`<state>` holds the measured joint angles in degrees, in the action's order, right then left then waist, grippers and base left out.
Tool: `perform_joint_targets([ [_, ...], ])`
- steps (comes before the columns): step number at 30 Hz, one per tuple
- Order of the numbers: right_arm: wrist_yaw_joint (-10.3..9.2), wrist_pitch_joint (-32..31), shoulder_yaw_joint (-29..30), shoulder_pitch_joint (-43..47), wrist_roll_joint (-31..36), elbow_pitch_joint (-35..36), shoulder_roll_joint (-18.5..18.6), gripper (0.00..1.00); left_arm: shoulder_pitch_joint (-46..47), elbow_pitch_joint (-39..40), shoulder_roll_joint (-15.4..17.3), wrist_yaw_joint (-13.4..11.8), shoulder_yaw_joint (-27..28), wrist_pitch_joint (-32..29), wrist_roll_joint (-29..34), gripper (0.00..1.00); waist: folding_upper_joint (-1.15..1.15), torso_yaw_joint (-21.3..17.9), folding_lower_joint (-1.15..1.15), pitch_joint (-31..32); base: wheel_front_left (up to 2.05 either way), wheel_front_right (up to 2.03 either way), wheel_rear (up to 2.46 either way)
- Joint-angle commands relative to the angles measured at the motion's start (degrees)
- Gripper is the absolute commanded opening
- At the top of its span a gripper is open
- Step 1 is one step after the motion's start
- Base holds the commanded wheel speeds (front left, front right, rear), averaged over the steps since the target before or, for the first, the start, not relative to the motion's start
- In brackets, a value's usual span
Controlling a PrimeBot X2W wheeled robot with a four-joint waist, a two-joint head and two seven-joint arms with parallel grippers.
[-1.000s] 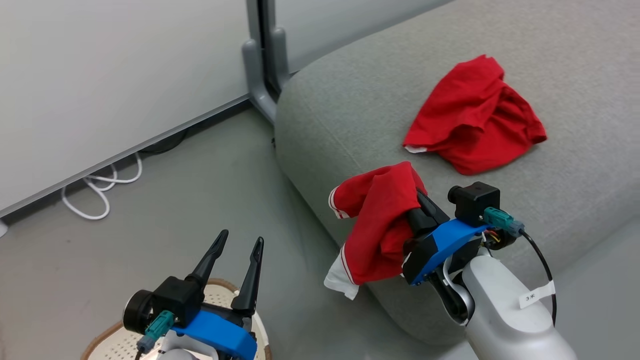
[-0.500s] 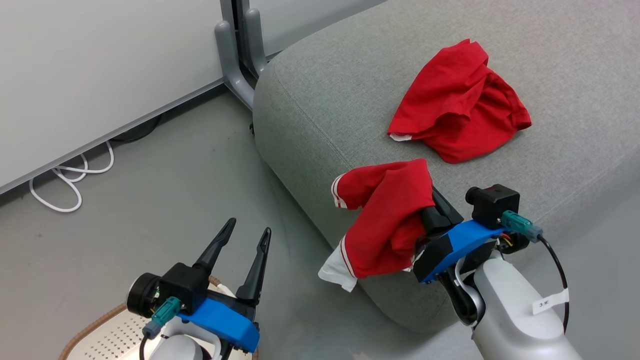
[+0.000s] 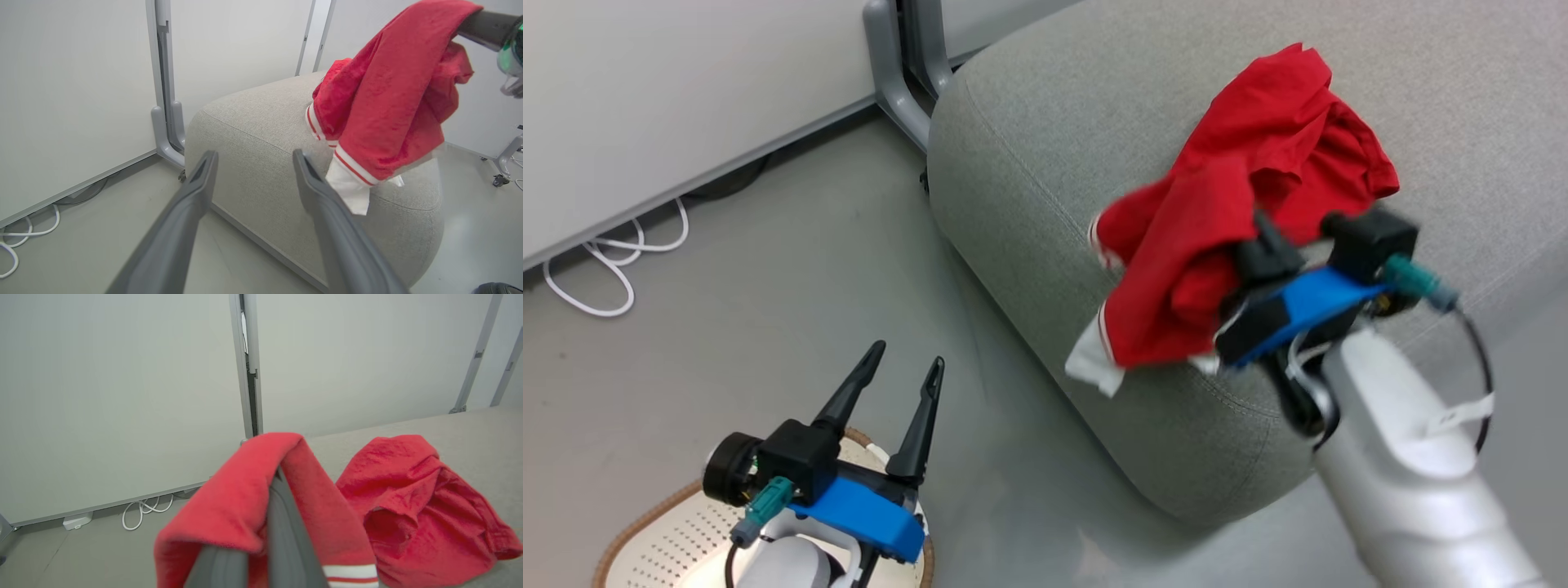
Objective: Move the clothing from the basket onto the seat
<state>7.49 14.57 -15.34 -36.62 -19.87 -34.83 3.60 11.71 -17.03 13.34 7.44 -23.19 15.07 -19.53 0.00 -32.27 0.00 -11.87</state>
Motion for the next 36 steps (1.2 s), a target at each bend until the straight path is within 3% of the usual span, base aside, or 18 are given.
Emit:
perform_joint_targets([
  [1,0.01,-0.19,0.73,-2.16,0.07,0.43,1.12,0.0,1.01,0.44,0.61,0.09,0.34,0.15,0.47,1.0,0.0,-0.15,0.0,-1.29,0.0,0.0,0.0],
  [4,0.01,-1.35,2.42,-7.25,-0.34,0.95,2.97,0.0,1.22,1.62,1.74,0.09,1.34,0.15,1.09,1.0,0.0,-0.26,0.0,-3.71,0.0,0.0,0.0],
  [10,0.01,-2.45,9.23,-16.7,-0.08,2.63,10.06,0.0,4.13,4.05,4.82,0.09,-0.54,0.15,2.06,1.0,0.0,2.57,0.0,-10.35,0.0,0.0,0.0],
  [19,0.01,-2.69,18.08,-22.17,0.44,4.31,17.61,0.0,9.23,7.3,9.87,0.09,-2.66,0.15,2.27,1.0,0.0,5.38,0.0,-19.71,0.0,0.0,0.0],
  [29,0.01,-0.4,22.65,-20.19,-0.4,-6.41,16.83,0.0,12.34,10.27,13.19,0.09,-2.93,0.14,2.54,1.0,0.0,6.95,0.0,-26.45,0.0,0.0,0.0],
  [36,0.01,0.34,30.08,-21.72,5.59,-19.11,15.21,0.0,12.98,11.58,14.48,-0.26,-3.1,-0.17,2.78,1.0,0.0,7.64,0.0,-28.45,0.0,0.0,0.0],
])
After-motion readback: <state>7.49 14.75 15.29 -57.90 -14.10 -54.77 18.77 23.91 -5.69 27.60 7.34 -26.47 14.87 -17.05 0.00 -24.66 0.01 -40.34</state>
